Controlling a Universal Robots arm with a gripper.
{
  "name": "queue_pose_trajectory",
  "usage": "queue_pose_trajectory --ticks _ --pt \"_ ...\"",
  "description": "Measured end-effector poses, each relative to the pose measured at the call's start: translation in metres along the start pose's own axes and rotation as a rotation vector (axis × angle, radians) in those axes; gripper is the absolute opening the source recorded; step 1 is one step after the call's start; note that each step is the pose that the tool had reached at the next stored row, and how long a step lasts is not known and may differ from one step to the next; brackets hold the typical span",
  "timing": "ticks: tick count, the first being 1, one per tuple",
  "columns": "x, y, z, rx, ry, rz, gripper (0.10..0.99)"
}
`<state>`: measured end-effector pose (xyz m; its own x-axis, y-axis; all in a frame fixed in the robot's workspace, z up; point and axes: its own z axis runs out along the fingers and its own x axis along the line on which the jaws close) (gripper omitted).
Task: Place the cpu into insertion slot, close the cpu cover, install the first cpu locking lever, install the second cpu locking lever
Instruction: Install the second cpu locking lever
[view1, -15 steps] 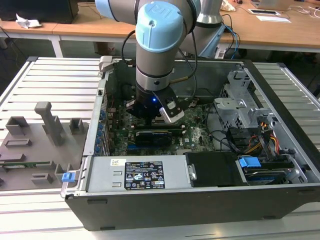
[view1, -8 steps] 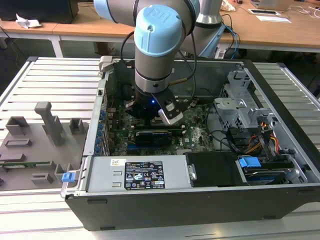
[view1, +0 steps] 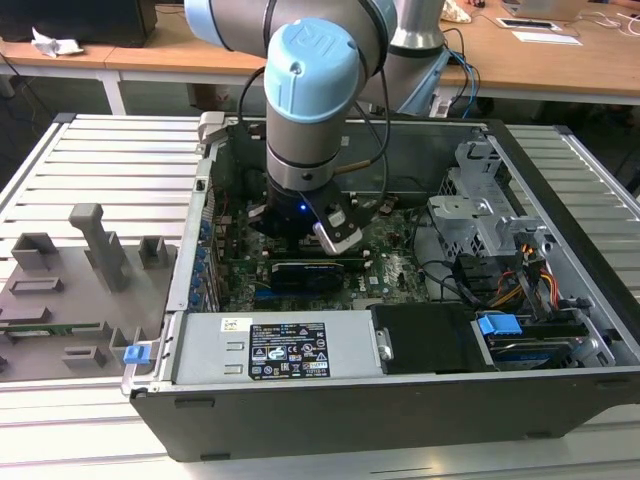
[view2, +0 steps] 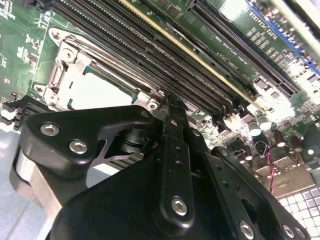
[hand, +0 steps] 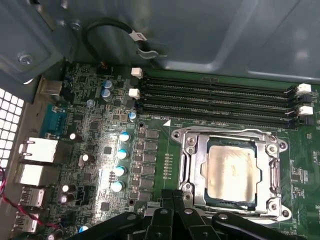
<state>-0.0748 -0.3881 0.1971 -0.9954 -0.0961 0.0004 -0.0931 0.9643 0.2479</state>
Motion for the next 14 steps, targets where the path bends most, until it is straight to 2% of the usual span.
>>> queue_pose_trajectory --ticks 2,8,14 --pt "0.0007 0.0006 -0.0021 0.0 -0.0003 0.0 0.106" --pt "0.0009 0.004 -0.0154 0.001 -0.0002 0.0 0.106" --pt "0.0009 0.0044 -0.0171 0.001 -0.0003 0.0 0.106"
